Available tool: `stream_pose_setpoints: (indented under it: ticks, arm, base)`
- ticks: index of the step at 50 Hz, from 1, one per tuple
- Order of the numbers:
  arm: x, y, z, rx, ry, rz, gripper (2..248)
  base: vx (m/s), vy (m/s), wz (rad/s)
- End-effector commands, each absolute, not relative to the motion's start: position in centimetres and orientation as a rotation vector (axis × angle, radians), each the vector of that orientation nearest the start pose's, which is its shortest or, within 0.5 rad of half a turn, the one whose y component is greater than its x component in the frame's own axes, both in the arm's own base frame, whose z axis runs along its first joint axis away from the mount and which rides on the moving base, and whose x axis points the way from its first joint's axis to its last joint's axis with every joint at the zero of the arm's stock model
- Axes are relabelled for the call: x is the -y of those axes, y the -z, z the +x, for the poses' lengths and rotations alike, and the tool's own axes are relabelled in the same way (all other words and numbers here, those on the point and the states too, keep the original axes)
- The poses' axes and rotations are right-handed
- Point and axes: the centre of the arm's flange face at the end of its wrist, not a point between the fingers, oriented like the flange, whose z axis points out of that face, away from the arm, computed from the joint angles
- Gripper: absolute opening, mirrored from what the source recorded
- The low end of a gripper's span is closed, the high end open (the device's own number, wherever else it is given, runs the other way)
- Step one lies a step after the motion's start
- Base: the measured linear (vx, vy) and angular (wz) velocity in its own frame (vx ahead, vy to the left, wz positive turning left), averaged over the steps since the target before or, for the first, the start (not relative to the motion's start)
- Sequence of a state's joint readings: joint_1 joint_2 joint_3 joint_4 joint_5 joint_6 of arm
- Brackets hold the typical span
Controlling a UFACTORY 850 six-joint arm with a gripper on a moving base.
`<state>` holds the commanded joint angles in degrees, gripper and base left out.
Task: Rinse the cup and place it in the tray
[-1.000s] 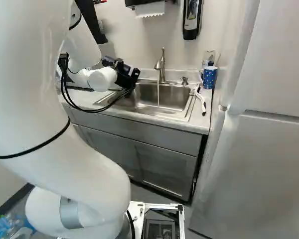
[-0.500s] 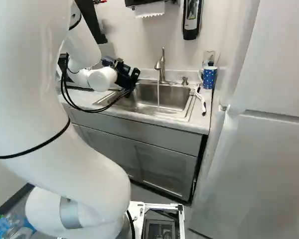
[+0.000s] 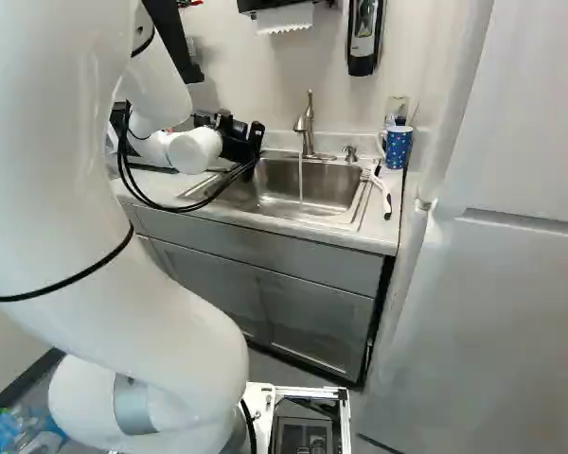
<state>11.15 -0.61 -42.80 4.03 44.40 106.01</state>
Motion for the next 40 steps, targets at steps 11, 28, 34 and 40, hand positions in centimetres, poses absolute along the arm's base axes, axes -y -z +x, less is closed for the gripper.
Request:
stream_pose_setpoints:
  ticks: [11, 28, 34, 40]
  arm:
    - [-9.06, -53.37, 48.27, -1.252, 0.92, -1.171, 121]
    - [-9.06, -53.37, 48.27, -1.159, 1.053, -1.301, 121]
    - [-9.06, -53.37, 48.27, -1.125, 1.098, -1.343, 121]
    - [-9.06, -53.37, 48.27, -1.089, 1.143, -1.387, 121]
  base:
    - [0.0, 0.0, 0.0]
    - [0.0, 0.0, 0.0]
    - [0.0, 0.0, 0.0]
    - [0.0, 0.0, 0.0]
